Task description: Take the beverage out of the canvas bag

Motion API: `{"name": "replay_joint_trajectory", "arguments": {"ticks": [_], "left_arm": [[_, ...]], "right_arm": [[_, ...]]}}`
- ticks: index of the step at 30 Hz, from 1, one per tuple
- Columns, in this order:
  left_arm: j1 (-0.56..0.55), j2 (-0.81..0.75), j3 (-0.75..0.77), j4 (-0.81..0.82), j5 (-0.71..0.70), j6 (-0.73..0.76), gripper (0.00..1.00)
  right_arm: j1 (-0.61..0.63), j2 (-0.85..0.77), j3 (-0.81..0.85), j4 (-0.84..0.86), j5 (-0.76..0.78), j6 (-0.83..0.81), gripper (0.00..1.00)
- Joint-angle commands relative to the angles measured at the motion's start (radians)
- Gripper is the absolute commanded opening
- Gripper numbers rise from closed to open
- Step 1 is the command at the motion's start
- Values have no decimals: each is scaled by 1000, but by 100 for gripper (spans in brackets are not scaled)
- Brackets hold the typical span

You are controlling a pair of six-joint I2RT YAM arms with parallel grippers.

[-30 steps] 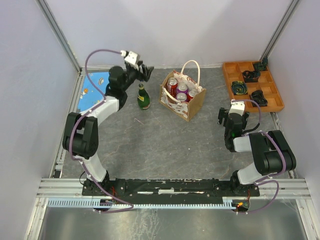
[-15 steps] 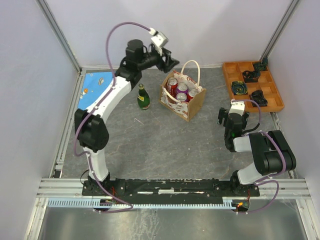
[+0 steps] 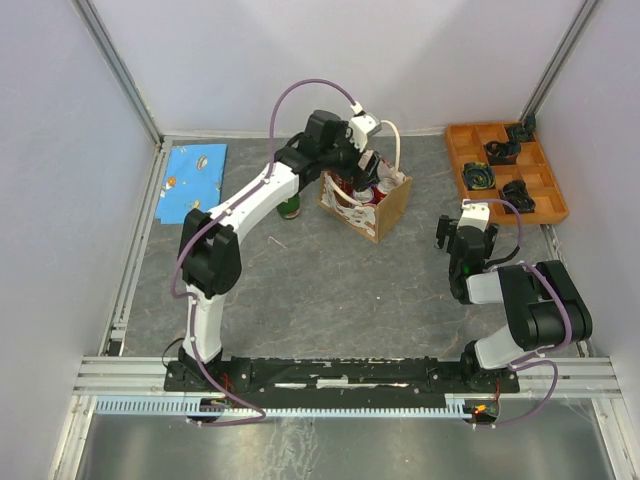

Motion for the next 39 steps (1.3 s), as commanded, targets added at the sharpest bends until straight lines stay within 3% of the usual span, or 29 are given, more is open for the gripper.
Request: {"name": "replay_joint_trajectory", "arguments": {"ticks": [1,8,26,39], "left_arm": [[-29,11,60,-47,-97,29,99],[-60,54,71,-102,-216,-17,99],[-100,139,145,-227,-352,-89,99],[-136,158,132,-236,-336,-102,94]], "right_arm": [[-1,-8,26,48,2,0,99],[0,-7,25,48,2,0,99],[-1,-8,27,48,2,0,99],[-1,-7,26,48,1,-1,99]]}}
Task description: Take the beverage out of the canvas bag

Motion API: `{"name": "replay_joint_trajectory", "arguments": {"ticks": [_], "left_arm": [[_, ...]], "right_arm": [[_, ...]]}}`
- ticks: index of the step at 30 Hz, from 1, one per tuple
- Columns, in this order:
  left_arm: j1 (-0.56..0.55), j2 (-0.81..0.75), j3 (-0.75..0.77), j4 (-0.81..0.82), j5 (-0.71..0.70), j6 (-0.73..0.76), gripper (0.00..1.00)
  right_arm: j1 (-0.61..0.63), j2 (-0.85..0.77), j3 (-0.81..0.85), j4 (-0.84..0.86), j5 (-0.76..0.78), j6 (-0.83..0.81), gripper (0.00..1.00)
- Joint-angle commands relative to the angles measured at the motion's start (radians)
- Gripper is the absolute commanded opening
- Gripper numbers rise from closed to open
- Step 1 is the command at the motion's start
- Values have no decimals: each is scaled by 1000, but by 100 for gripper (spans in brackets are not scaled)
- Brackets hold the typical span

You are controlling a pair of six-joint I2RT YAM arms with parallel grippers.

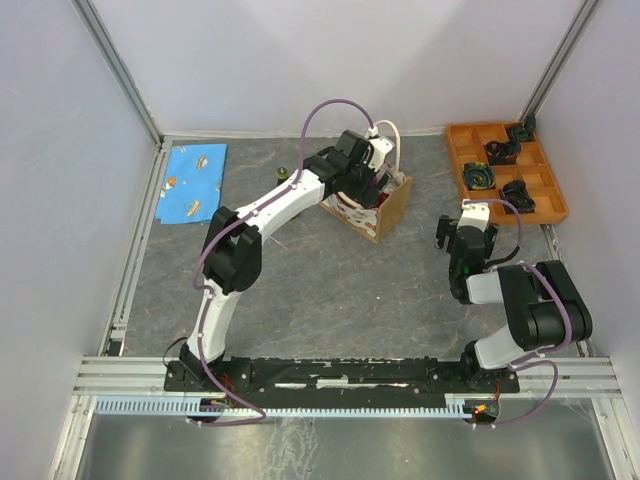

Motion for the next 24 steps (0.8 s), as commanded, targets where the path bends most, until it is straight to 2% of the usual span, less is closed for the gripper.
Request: {"name": "replay_joint_trajectory", "arguments": {"ticks": [1,9,19,24], "left_arm": [[-20,10,18,-5,10,-34,94],[-20,-28,46,4,-20,-15,94],[-20,-62,114,-19,46,-30,94],[-20,-59,111,-23,34,-33,94]], "right_arm": [[0,-7,26,48,2,0,99],[0,-7,27,48,2,0,99],[0,-7,26,48,2,0,99],[-1,-7,27,48,2,-1,99]]}}
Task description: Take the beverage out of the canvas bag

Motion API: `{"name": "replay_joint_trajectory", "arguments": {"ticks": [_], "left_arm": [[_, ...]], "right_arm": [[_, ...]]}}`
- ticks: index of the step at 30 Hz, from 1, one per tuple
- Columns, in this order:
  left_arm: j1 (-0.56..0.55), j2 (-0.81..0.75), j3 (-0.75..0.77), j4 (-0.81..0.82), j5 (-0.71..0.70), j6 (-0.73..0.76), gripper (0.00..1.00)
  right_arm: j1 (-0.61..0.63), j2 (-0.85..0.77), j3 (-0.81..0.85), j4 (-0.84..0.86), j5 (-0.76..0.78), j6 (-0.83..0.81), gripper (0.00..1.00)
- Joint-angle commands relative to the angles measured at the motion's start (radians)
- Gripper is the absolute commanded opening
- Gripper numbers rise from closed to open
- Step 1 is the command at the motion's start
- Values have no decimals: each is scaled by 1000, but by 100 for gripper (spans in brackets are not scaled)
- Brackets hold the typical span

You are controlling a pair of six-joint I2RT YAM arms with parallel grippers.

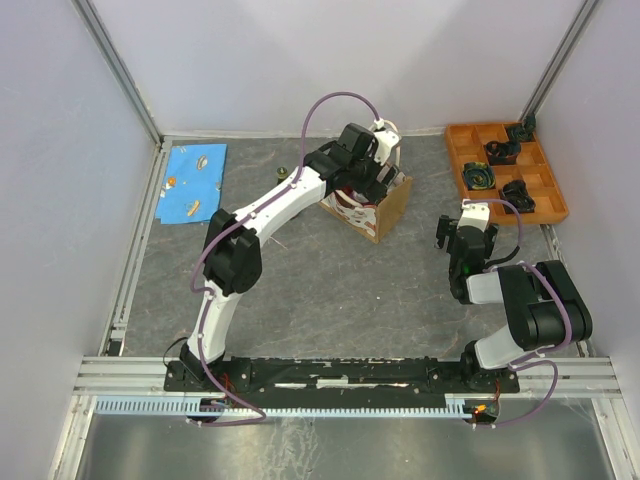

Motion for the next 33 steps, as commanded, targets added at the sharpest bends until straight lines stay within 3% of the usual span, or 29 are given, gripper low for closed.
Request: {"name": "replay_joint_trajectory", "arguments": {"ticks": [1,9,33], "left_arm": [[-5,-48,35,-9,4,-33,94],[-5,-36,-28,-8,-58,-44,94],[5,49,-115,-6,-53,-71,95]], "right_arm": [[-1,-7,26,48,2,-1,99],[0,-8,27,48,2,-1,99],[0,-7,26,47,2,0,99]]}}
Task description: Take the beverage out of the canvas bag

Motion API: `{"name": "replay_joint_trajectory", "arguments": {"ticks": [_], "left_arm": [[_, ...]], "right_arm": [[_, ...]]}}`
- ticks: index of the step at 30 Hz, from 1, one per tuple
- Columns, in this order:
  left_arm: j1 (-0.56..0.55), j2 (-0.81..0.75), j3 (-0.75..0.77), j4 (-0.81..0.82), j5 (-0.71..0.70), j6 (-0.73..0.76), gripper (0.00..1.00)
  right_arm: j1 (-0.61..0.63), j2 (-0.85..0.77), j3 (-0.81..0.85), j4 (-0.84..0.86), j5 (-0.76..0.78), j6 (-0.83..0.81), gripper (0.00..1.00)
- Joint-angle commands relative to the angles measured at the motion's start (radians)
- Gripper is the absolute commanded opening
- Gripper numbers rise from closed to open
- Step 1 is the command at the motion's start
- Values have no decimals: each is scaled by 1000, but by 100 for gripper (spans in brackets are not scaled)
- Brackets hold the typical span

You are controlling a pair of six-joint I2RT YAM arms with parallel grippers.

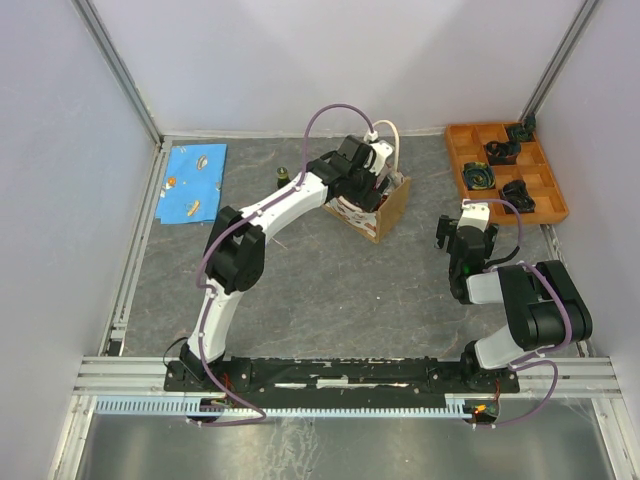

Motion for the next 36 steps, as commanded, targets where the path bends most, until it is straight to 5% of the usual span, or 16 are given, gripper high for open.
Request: {"name": "replay_joint_trajectory", "arguments": {"ticks": [1,10,16,19,22,24,36], "left_arm": [[3,31,-33,-23,-3,-38,95],[35,62,-36,5,12,-51,93],[42,81,-24,10,29,-52,80],[42,88,-24,6,42,-54,61],[42,89,-20,-7,49,-49,20],[42,88,-6,-25,51,-37,4],[58,10,274,-178,137,35,3]], "right_arm": [[0,-8,26,48,2,0,99],[-1,-7,26,49,2,0,99],[-1,-8,26,48,2,0,99],[0,-8,26,48,2,0,99],[-1,-8,26,48,1,-1,99],[-1,-8,26,48,2,0,99],[0,-7,26,48,2,-1,99]]}}
